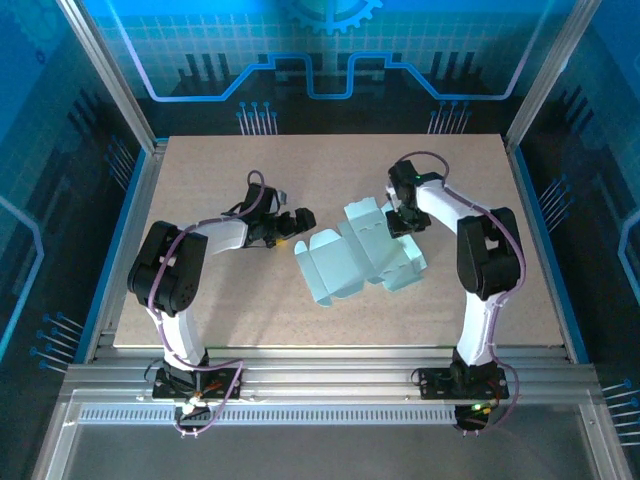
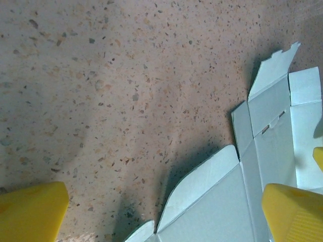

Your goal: Fold the paper box

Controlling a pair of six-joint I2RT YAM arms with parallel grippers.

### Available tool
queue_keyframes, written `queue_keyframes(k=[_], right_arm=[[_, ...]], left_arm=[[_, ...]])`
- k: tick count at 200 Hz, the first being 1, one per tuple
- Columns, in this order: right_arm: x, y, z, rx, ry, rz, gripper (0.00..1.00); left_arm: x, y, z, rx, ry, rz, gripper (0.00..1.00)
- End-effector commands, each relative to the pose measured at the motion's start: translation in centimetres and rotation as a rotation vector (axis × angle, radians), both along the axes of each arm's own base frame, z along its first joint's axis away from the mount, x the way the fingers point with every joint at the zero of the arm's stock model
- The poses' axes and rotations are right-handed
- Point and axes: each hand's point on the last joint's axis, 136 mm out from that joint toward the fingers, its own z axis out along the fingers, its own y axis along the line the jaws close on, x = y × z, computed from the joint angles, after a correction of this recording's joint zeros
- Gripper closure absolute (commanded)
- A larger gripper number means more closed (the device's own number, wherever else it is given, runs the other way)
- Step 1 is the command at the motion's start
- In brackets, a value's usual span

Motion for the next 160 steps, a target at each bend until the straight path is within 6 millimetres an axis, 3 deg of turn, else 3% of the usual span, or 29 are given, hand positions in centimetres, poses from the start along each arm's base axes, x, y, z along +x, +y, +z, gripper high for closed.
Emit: queue_keyframes(k=[1, 32, 48, 77, 101, 110, 152, 160], right_arm=[[0.0, 1.0, 0.3, 0.138, -0.002, 0.047, 0.59], [0.4, -0.2, -0.1, 0.148, 0.0, 0.051, 0.49], [0.5, -0.4, -0.4, 0.166, 0.002, 0.052, 0.37], [0.2, 0.1, -1.9, 0.214, 0.053, 0.071, 0.36], [-0.1, 0.5, -2.9, 0.222, 0.089, 0.073, 0.48], [-0.2, 0.7, -2.9, 0.222, 0.09, 0.079, 0.57], [-0.2, 0.4, -1.5, 0.176, 0.032, 0.122, 0.99], [0.0, 0.3, -0.9, 0.174, -0.002, 0.131, 1.0]], left_arm=[[1.0, -0.9, 1.8, 0.011, -0.063, -0.064, 0.01], [1.5, -1.0, 1.9, 0.025, -0.072, -0.08, 0.01], [1.5, -1.0, 1.5, 0.022, -0.064, -0.081, 0.01], [1.5, -1.1, 1.2, 0.014, -0.058, -0.081, 0.01], [1.7, -1.3, 1.4, 0.01, -0.064, -0.087, 0.01], [1.7, -1.4, 1.5, 0.009, -0.068, -0.089, 0.01], [2.7, -2.1, 1.9, -0.002, -0.099, -0.125, 0.01], [3.0, -2.3, 2.2, -0.002, -0.117, -0.143, 0.01]])
